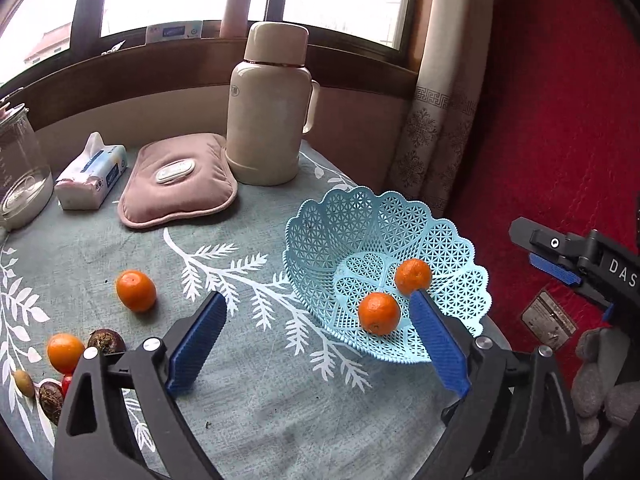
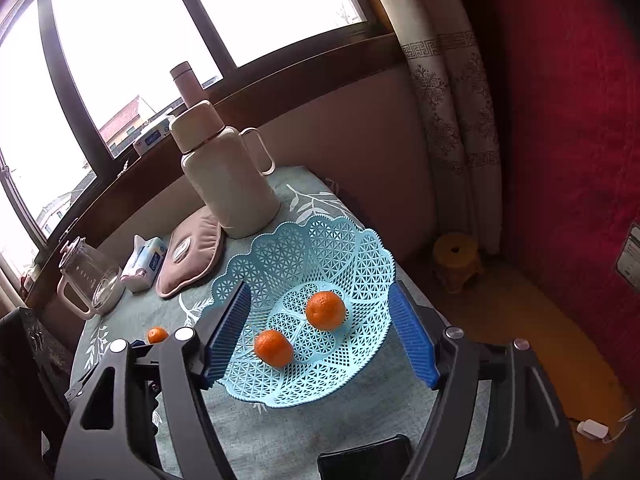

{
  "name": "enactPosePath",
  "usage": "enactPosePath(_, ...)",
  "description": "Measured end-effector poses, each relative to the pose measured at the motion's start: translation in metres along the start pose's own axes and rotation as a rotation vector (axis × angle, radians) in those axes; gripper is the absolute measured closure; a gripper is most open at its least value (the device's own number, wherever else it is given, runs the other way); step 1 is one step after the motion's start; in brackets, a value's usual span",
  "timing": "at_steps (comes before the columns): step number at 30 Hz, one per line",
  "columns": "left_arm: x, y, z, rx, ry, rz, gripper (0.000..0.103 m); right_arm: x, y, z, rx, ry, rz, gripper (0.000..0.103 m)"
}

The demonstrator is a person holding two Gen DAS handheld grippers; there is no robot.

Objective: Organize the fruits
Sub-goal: 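Lower the held orange into the blue basket and open the left tool, then move both open tools back toward the remaining fruit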

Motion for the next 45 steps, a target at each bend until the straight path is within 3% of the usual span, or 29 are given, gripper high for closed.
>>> enactPosePath(17, -0.025, 0.059, 0.060, -0.073, 0.143, -0.119, 0.005, -0.008, 0.027, 0.012, -0.107, -0.040, -0.149, 0.011)
enactPosePath(29, -0.032, 0.110, 0.112, -0.178, 0.217, -0.196, 0.005, -0.004, 0.032, 0.035, -0.141, 0.017, -0.150, 0.011)
enactPosePath(45, -0.008, 0.146, 0.196, -0.343, 0.300, -0.207, 0.005, 0.006, 0.031, 0.061, -0.178, 0.074, -0.129, 0.011)
Point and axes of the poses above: each gripper's, at about its wrist camera, not at the fingertips, and y roughly against the way its jaws point, z to its left, x to its underside, the point moved 5 cm from there along -y, roughly the way its jaws point, and after that the axes turned 10 degrees about y, right-handed, at the moved point
